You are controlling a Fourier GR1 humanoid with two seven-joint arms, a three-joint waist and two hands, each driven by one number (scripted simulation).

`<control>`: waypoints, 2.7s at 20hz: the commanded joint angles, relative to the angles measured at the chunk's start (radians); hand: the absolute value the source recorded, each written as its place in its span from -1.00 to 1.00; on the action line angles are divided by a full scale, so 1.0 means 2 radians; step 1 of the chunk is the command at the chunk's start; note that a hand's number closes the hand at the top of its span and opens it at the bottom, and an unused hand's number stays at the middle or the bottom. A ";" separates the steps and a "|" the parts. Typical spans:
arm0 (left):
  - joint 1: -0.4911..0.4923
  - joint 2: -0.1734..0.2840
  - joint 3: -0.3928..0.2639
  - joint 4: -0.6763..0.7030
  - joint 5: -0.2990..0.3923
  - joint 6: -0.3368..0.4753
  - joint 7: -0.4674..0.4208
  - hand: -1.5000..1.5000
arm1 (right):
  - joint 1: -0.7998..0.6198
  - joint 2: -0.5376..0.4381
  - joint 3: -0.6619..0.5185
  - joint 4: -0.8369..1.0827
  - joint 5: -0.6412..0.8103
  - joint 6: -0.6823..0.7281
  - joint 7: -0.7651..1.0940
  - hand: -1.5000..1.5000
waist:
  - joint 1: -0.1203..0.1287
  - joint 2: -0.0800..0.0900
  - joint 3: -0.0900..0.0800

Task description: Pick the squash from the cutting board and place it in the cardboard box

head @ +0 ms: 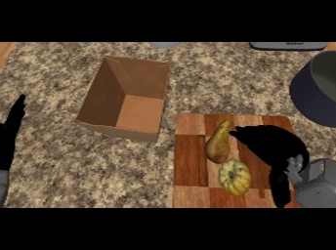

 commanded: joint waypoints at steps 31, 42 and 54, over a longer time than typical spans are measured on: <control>-0.011 -0.033 0.067 0.025 -0.045 -0.043 -0.028 0.00 | 0.056 0.172 -0.018 0.024 0.141 0.115 0.055 -1.00 | -0.005 0.000 0.000; 0.028 -0.048 0.060 -0.048 -0.058 -0.049 0.004 0.00 | 0.065 0.129 0.047 0.081 0.296 -0.076 -0.097 1.00 | -0.001 -0.001 0.001; -0.008 -0.061 0.055 -0.009 -0.070 -0.046 -0.013 0.00 | -0.057 0.079 -0.096 0.139 0.223 -0.233 -0.389 1.00 | 0.014 0.013 0.003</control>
